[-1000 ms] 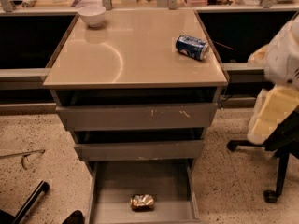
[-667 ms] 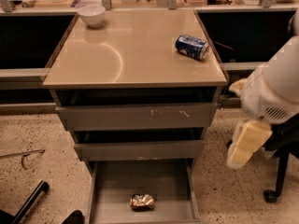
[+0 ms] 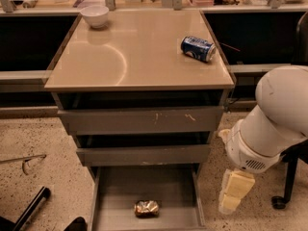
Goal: Pick orange can from bottom drawer and place on counter
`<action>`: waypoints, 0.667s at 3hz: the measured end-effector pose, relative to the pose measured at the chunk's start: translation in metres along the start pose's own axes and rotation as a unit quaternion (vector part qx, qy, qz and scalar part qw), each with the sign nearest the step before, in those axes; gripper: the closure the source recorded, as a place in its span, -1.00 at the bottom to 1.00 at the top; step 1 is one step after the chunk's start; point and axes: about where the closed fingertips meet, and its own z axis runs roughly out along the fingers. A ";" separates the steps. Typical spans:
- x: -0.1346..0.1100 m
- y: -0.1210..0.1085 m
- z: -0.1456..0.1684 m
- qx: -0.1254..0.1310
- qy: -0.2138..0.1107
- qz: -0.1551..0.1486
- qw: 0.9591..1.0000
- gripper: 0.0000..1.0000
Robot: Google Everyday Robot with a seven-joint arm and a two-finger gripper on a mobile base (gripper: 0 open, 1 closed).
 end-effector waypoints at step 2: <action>-0.010 -0.008 0.042 -0.005 0.006 -0.023 1.000 -1.00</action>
Offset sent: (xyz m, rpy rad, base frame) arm 0.0414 0.0502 -0.1237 -0.0363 0.0146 0.1456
